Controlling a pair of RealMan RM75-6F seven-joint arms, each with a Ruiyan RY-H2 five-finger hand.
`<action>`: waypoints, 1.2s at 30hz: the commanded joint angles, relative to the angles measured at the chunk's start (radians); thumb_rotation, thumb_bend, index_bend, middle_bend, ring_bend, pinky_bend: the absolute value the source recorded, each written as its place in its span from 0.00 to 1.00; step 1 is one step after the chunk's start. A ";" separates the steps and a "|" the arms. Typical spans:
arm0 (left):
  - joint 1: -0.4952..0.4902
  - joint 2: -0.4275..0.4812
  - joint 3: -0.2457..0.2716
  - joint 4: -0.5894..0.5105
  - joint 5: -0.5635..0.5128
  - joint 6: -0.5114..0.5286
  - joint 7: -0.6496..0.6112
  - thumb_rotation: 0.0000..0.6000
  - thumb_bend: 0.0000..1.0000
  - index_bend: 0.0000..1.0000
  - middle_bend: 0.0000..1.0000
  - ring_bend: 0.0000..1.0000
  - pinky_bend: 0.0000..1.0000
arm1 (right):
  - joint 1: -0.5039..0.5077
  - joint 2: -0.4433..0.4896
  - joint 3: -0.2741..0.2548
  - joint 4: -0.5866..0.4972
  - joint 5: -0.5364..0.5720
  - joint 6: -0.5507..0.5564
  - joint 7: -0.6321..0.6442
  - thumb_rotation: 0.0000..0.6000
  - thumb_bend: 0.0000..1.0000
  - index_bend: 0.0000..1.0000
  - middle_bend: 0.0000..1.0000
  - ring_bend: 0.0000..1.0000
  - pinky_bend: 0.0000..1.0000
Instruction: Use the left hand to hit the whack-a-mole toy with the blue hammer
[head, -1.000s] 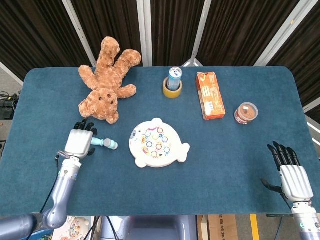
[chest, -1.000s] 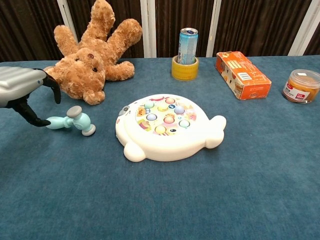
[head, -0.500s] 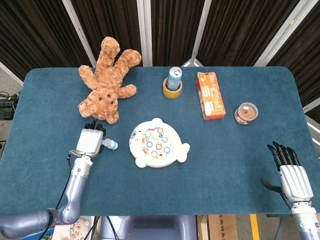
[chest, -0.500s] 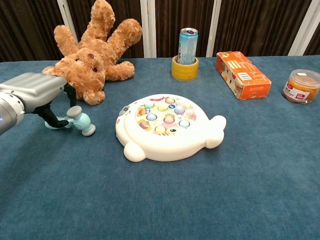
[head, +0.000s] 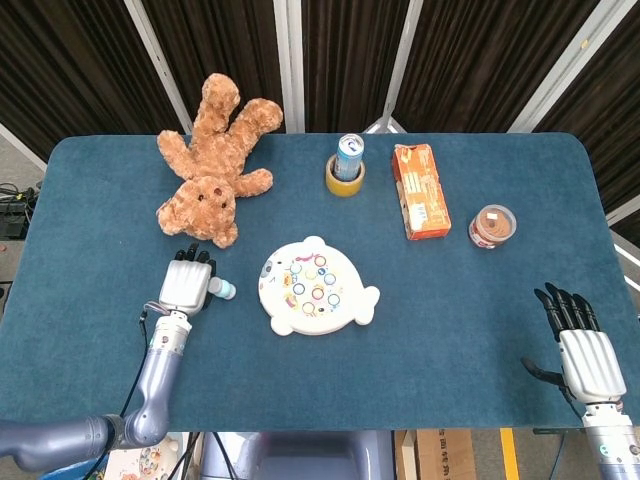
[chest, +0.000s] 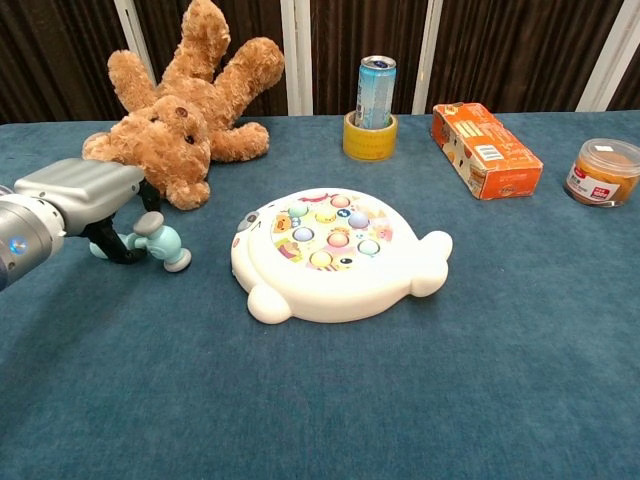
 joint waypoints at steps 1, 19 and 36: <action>-0.004 -0.005 0.002 0.005 -0.005 0.003 0.000 1.00 0.34 0.48 0.26 0.10 0.23 | 0.000 0.000 0.000 0.000 0.000 0.000 0.000 1.00 0.19 0.00 0.00 0.00 0.00; -0.019 -0.024 0.022 0.031 -0.033 0.006 -0.006 1.00 0.43 0.51 0.27 0.11 0.24 | 0.001 0.000 0.000 -0.004 0.002 -0.002 0.000 1.00 0.19 0.00 0.00 0.00 0.00; -0.009 -0.020 0.058 0.038 0.095 0.038 -0.093 1.00 0.62 0.67 0.51 0.39 0.52 | 0.001 0.000 0.000 -0.007 0.003 -0.003 -0.003 1.00 0.19 0.00 0.00 0.00 0.00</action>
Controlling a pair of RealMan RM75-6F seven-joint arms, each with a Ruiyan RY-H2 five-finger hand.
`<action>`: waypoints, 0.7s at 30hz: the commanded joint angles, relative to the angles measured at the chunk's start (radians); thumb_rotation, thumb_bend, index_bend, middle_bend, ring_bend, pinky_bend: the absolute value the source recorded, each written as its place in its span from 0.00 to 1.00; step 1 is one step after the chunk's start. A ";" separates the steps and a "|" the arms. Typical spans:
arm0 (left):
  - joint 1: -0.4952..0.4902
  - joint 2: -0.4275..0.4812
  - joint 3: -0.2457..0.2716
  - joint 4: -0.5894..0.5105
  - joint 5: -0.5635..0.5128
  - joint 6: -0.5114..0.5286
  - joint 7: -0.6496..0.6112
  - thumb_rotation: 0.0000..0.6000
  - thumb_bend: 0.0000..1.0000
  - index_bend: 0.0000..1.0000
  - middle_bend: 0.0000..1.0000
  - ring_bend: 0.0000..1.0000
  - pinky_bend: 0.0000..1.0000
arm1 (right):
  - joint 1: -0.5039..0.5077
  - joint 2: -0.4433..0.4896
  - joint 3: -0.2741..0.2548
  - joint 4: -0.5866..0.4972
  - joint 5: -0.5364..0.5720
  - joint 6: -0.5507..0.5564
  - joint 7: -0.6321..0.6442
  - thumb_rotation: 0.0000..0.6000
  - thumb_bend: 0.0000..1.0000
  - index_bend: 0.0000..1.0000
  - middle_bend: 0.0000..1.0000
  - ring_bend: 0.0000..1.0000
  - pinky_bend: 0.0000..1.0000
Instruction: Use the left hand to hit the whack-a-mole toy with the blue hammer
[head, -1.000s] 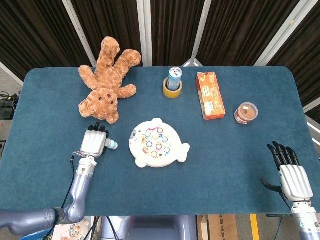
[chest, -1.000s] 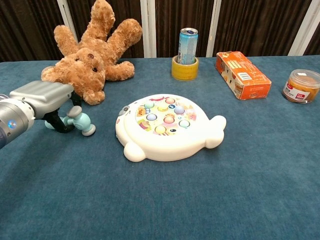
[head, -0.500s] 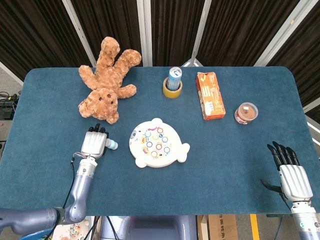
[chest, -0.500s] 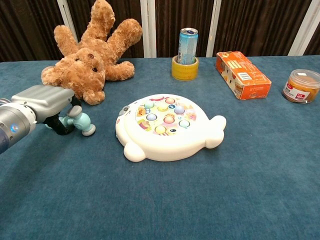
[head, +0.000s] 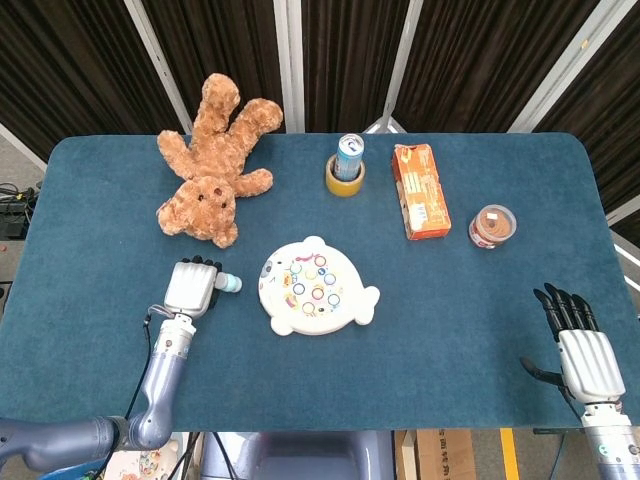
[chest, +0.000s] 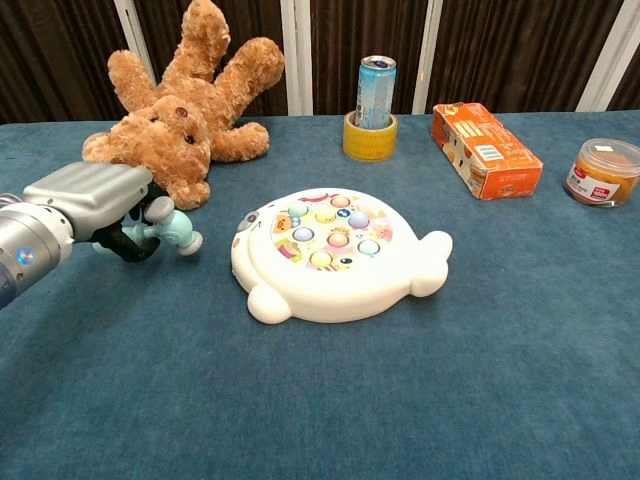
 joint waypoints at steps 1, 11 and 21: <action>-0.001 0.009 0.018 -0.001 0.037 0.007 0.001 1.00 0.63 0.68 0.52 0.40 0.53 | 0.000 0.000 0.000 -0.001 0.001 0.000 -0.001 1.00 0.19 0.00 0.00 0.00 0.00; -0.044 0.042 -0.003 -0.065 0.094 -0.011 0.031 1.00 0.65 0.68 0.53 0.42 0.55 | -0.001 0.002 0.000 -0.004 0.003 -0.001 -0.001 1.00 0.19 0.00 0.00 0.00 0.00; -0.170 0.056 -0.157 -0.140 -0.074 -0.116 0.082 1.00 0.65 0.68 0.53 0.42 0.55 | 0.001 0.005 -0.001 -0.010 0.004 -0.008 0.005 1.00 0.19 0.00 0.00 0.00 0.00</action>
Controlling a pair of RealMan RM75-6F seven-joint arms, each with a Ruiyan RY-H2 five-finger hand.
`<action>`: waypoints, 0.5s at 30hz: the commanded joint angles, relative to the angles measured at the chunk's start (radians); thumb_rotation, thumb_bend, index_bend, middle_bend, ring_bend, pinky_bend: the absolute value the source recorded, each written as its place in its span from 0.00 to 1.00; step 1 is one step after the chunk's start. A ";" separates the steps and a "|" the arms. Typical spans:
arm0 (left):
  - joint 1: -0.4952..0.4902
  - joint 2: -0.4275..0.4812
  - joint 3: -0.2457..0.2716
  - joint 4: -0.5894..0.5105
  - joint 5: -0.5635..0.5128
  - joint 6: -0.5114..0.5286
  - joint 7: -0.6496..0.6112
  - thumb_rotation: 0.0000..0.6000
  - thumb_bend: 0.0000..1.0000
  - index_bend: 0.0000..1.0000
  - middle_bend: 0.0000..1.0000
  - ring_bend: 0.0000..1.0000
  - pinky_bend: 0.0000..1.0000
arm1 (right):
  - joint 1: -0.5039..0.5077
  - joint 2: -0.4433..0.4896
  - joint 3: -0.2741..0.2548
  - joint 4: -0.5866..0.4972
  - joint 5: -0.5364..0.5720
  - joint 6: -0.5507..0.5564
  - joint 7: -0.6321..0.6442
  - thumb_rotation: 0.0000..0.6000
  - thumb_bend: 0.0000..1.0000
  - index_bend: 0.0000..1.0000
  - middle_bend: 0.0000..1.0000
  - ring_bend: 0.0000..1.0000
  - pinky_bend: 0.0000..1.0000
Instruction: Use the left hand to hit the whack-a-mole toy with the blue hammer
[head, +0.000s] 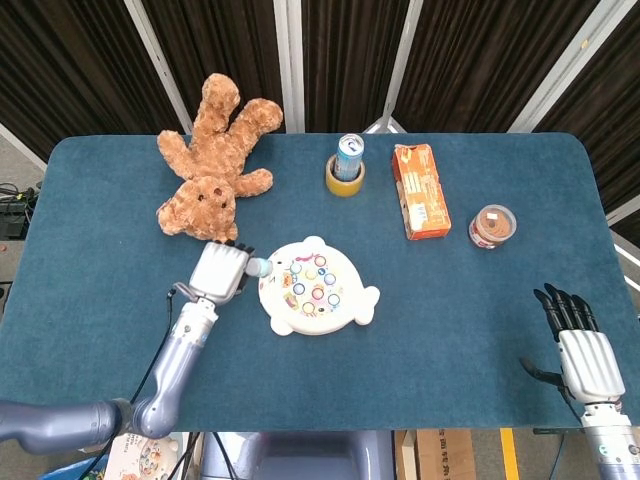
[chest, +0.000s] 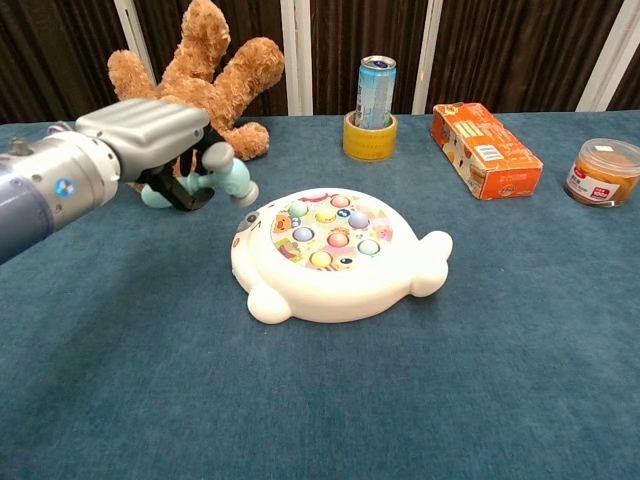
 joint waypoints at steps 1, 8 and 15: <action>-0.067 -0.022 -0.076 -0.010 -0.102 -0.037 0.024 1.00 0.65 0.68 0.53 0.42 0.55 | 0.000 0.000 0.000 -0.002 0.001 -0.001 0.001 1.00 0.19 0.00 0.00 0.00 0.00; -0.193 -0.060 -0.138 0.019 -0.295 -0.049 0.169 1.00 0.65 0.68 0.53 0.42 0.55 | 0.000 0.006 0.003 -0.006 0.015 -0.008 0.016 1.00 0.19 0.00 0.00 0.00 0.00; -0.289 -0.061 -0.158 0.020 -0.425 -0.034 0.266 1.00 0.65 0.68 0.53 0.42 0.55 | 0.002 0.013 0.006 -0.010 0.031 -0.022 0.024 1.00 0.19 0.00 0.00 0.00 0.00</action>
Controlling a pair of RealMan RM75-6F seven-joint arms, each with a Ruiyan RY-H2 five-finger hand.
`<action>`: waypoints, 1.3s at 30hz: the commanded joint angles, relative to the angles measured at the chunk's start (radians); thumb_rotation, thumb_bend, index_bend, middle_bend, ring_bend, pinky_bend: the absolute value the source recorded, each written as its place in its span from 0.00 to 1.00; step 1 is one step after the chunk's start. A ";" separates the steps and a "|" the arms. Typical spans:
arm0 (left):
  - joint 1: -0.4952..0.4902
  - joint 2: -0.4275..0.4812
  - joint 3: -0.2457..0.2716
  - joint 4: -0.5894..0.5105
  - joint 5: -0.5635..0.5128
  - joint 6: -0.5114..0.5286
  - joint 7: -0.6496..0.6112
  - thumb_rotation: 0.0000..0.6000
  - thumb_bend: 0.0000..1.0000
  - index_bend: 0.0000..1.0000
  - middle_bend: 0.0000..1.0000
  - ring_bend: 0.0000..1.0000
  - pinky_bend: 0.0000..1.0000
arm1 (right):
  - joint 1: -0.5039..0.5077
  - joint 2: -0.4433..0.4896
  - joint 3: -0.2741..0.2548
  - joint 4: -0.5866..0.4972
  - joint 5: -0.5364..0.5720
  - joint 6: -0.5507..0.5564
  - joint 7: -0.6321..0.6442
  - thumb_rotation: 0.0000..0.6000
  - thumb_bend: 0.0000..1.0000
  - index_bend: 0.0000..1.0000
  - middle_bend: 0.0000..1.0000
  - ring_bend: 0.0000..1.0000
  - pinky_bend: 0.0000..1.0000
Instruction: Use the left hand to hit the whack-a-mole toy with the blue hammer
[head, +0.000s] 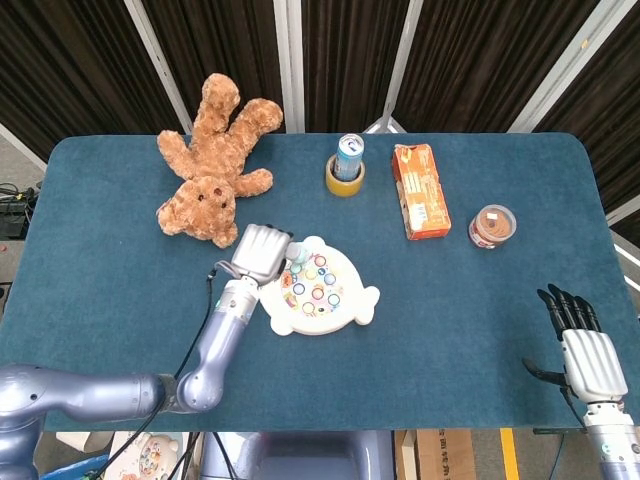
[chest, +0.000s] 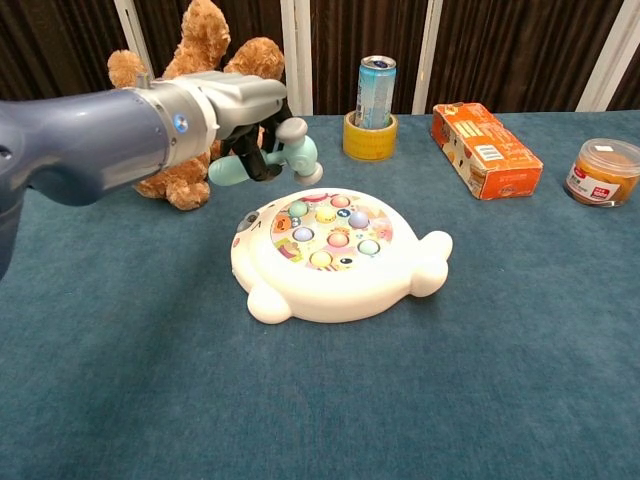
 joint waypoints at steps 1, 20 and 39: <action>-0.050 0.003 -0.008 -0.002 -0.070 0.005 0.048 1.00 0.65 0.68 0.53 0.42 0.55 | 0.000 0.001 -0.001 -0.001 -0.002 0.001 -0.001 1.00 0.19 0.00 0.00 0.00 0.00; -0.158 0.094 0.054 -0.060 -0.324 0.022 0.150 1.00 0.65 0.68 0.53 0.42 0.55 | -0.004 0.005 -0.004 0.002 -0.008 0.004 0.007 1.00 0.19 0.00 0.00 0.00 0.00; -0.203 0.085 0.120 -0.020 -0.329 0.025 0.108 1.00 0.65 0.68 0.53 0.42 0.55 | -0.006 0.006 -0.006 0.008 -0.011 0.005 0.015 1.00 0.19 0.00 0.00 0.00 0.00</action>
